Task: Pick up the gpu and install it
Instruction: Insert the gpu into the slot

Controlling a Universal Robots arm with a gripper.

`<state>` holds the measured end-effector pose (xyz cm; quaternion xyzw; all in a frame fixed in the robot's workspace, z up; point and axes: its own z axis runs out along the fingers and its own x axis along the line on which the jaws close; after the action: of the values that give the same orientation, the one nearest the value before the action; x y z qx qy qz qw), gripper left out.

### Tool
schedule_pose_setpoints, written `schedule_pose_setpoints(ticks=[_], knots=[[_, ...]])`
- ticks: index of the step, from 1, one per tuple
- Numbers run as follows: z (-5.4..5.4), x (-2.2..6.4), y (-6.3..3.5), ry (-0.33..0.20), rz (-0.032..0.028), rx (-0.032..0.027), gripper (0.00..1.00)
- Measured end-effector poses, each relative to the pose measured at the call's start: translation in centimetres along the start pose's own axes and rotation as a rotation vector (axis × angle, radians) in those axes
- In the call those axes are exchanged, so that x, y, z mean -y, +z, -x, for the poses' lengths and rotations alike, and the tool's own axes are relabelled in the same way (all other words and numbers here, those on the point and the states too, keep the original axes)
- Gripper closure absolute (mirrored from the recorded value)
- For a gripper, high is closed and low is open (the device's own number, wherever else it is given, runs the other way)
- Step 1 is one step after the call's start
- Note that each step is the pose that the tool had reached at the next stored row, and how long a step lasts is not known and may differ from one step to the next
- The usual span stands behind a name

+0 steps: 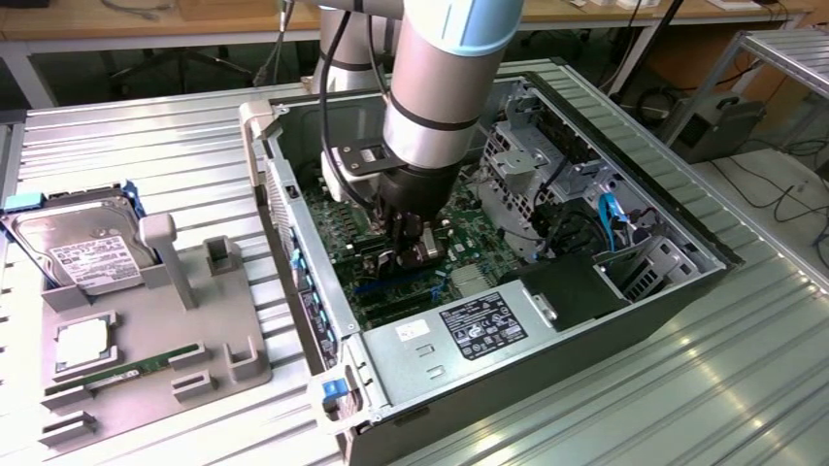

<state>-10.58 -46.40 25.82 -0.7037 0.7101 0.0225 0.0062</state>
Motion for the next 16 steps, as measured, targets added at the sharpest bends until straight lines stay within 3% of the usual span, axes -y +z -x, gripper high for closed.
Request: schedule_pose_setpoints(ticks=[13, 16], knots=[[0.02, -0.01, -0.5, 0.0, 0.0, 0.0029, 0.74], [0.02, -0.01, -0.57, 0.0, 0.0, 0.0063, 0.74]])
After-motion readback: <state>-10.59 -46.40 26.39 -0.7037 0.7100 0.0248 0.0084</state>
